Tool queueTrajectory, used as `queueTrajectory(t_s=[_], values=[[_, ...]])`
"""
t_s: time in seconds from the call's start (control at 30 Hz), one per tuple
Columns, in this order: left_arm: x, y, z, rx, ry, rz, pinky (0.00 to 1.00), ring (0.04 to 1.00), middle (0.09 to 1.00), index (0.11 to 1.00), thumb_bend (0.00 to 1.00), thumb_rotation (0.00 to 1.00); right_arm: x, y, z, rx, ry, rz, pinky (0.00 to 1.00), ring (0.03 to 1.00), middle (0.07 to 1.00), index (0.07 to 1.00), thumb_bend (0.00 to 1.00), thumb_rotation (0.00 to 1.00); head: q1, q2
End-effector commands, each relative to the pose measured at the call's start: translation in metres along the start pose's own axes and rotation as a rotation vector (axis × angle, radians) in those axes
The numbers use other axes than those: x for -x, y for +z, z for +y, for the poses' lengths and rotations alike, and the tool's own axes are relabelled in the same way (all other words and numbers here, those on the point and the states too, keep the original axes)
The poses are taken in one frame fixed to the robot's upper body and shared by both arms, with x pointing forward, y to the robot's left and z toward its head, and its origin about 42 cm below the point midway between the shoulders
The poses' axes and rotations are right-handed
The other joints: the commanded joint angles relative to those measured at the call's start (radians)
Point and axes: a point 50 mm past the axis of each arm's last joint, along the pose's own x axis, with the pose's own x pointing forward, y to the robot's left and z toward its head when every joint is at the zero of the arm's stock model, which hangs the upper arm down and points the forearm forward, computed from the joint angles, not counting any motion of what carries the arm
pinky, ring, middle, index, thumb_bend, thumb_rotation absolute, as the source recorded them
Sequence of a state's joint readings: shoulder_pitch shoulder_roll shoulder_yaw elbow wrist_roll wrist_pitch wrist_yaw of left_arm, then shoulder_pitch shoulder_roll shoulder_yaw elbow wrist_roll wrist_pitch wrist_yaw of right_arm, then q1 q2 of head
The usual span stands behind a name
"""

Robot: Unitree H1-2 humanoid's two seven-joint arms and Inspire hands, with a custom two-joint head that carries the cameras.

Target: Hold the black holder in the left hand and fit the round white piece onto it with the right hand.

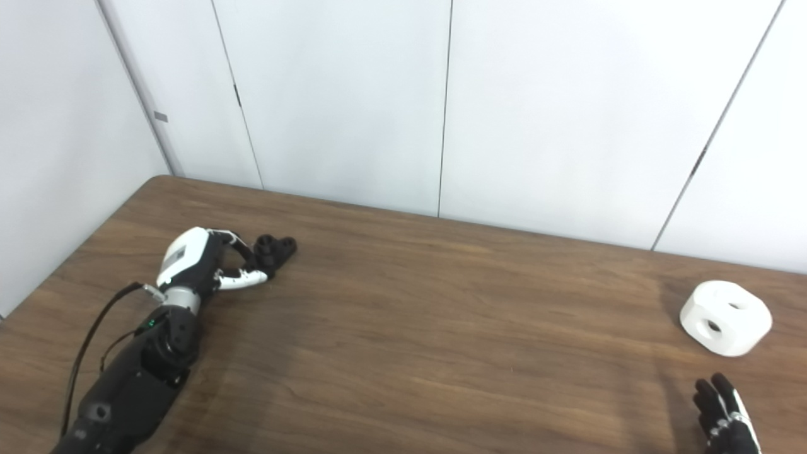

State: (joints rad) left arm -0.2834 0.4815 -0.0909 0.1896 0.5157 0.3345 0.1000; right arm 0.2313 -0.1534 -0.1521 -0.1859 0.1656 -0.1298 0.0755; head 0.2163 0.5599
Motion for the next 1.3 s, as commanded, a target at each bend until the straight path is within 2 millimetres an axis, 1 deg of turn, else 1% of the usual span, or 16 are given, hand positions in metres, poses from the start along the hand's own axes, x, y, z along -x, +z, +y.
queueTrajectory(t_s=[0.0, 0.07, 0.2, 0.3, 0.43, 0.6, 0.83, 1.0, 1.27], values=[[0.007, 0.01, -0.001, -0.017, -0.017, -0.065, 1.0, 0.949, 0.834, 0.488, 0.51, 0.04, 0.025, -0.024, 0.011, -0.041, -0.023, 0.098, 1.0, 0.95, 0.924, 0.951, 0.62, 1.0, 0.0, 0.001], [0.014, 0.014, -0.004, -0.034, -0.034, -0.098, 0.99, 0.942, 0.829, 0.489, 0.51, 0.05, 0.025, -0.023, 0.012, -0.044, -0.019, 0.099, 1.0, 0.952, 0.923, 0.953, 0.61, 1.0, -0.005, 0.003], [0.028, 0.02, -0.007, 0.008, -0.101, -0.139, 0.98, 0.951, 0.833, 0.489, 0.51, 0.05, 0.025, -0.022, 0.015, -0.05, -0.025, 0.094, 1.0, 0.947, 0.926, 0.953, 0.6, 1.0, -0.017, 0.006], [0.038, 0.024, -0.007, 0.014, -0.137, -0.165, 0.9, 0.941, 0.837, 0.49, 0.51, 0.05, 0.025, -0.02, 0.018, -0.036, -0.027, 0.09, 1.0, 0.965, 0.933, 0.966, 0.59, 1.0, -0.03, 0.012], [0.056, 0.032, -0.011, 0.045, -0.171, -0.209, 0.86, 0.935, 0.829, 0.489, 0.51, 0.04, 0.025, -0.018, 0.02, -0.036, -0.036, 0.08, 1.0, 0.964, 0.939, 0.976, 0.53, 1.0, -0.045, 0.021], [0.08, 0.041, -0.02, 0.076, -0.234, -0.275, 0.9, 0.955, 0.851, 0.489, 0.51, 0.04, 0.025, -0.016, 0.023, -0.043, -0.041, 0.08, 1.0, 0.962, 0.937, 0.981, 0.48, 1.0, -0.068, 0.033], [0.112, 0.051, -0.033, 0.03, -0.286, -0.391, 0.96, 0.957, 0.851, 0.489, 0.51, 0.04, 0.026, -0.012, 0.026, -0.028, -0.039, 0.087, 1.0, 0.961, 0.933, 0.978, 0.45, 1.0, -0.105, 0.055], [0.132, 0.059, -0.044, 0.016, -0.314, -0.469, 1.0, 0.948, 0.848, 0.489, 0.51, 0.04, 0.028, -0.01, 0.028, -0.028, -0.033, 0.085, 1.0, 0.963, 0.933, 0.977, 0.47, 1.0, -0.133, 0.076], [0.157, 0.07, -0.06, -0.022, -0.339, -0.571, 0.98, 0.932, 0.837, 0.488, 0.52, 0.04, 0.031, -0.007, 0.031, -0.015, -0.038, 0.081, 1.0, 0.945, 0.923, 0.969, 0.49, 1.0, -0.179, 0.116]])
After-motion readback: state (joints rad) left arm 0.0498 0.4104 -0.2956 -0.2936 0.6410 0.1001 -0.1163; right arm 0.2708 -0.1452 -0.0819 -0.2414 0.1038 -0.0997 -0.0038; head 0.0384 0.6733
